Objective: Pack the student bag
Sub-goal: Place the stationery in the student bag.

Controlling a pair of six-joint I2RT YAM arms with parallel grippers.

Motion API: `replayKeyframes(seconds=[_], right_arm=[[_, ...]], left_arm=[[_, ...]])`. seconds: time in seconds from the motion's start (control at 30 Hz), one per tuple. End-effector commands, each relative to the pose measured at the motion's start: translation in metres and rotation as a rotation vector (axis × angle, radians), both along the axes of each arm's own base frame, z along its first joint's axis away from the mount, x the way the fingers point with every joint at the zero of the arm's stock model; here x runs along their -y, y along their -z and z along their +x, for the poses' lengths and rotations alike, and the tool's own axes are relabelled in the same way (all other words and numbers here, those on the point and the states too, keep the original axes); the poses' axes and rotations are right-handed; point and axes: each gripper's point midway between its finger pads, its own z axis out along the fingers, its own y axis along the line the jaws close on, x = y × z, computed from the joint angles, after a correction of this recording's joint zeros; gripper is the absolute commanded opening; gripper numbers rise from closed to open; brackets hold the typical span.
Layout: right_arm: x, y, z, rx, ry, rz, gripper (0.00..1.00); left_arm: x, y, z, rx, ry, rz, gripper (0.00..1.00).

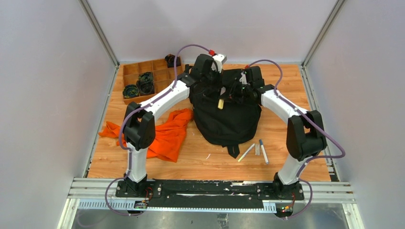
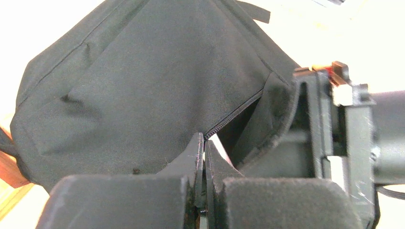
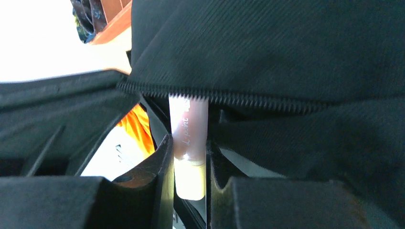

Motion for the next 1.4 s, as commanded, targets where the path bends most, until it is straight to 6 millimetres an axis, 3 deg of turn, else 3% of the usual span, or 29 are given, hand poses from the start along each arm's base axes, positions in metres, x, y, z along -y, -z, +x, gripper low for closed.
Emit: replayKeyframes(seconds=[0.0,0.27,0.4,0.5,0.67,0.83,0.9,1.07,1.2,1.3,1.37], right_arm=[[0.001,-0.014,0.033,0.005,0.117,0.067,0.00],[0.010,-0.003,0.067,-0.055,0.383,0.182,0.07],[0.013,0.000,0.075,-0.048,0.447,0.233,0.34],[0.012,-0.005,0.074,-0.037,0.425,0.213,0.42],[0.015,-0.009,0.064,-0.010,0.400,0.187,0.36],[0.011,-0.012,0.055,-0.007,0.346,0.195,0.08],[0.010,-0.015,0.049,-0.004,0.323,0.193,0.00],[0.015,-0.029,0.023,0.037,0.243,0.146,0.00],[0.027,-0.046,-0.015,0.083,0.156,0.085,0.02],[0.053,-0.048,-0.045,0.119,0.139,-0.057,0.11],[0.082,-0.037,-0.070,0.104,0.168,-0.208,0.17]], left_arm=[[0.002,-0.051,-0.001,0.095,0.016,-0.101,0.00],[0.005,-0.053,-0.009,0.094,0.059,-0.118,0.00],[0.005,-0.050,-0.012,0.085,0.068,-0.119,0.00],[0.006,-0.051,-0.012,0.086,0.072,-0.120,0.00],[0.008,-0.051,-0.011,0.086,0.073,-0.124,0.00],[0.009,-0.051,-0.009,0.085,0.071,-0.126,0.00],[0.009,-0.049,-0.009,0.083,0.071,-0.123,0.00],[0.008,-0.043,-0.007,0.073,0.064,-0.113,0.00],[0.009,-0.041,-0.007,0.064,0.062,-0.115,0.00],[0.011,-0.039,-0.006,0.056,0.062,-0.117,0.00],[0.011,-0.037,-0.008,0.043,0.065,-0.123,0.00]])
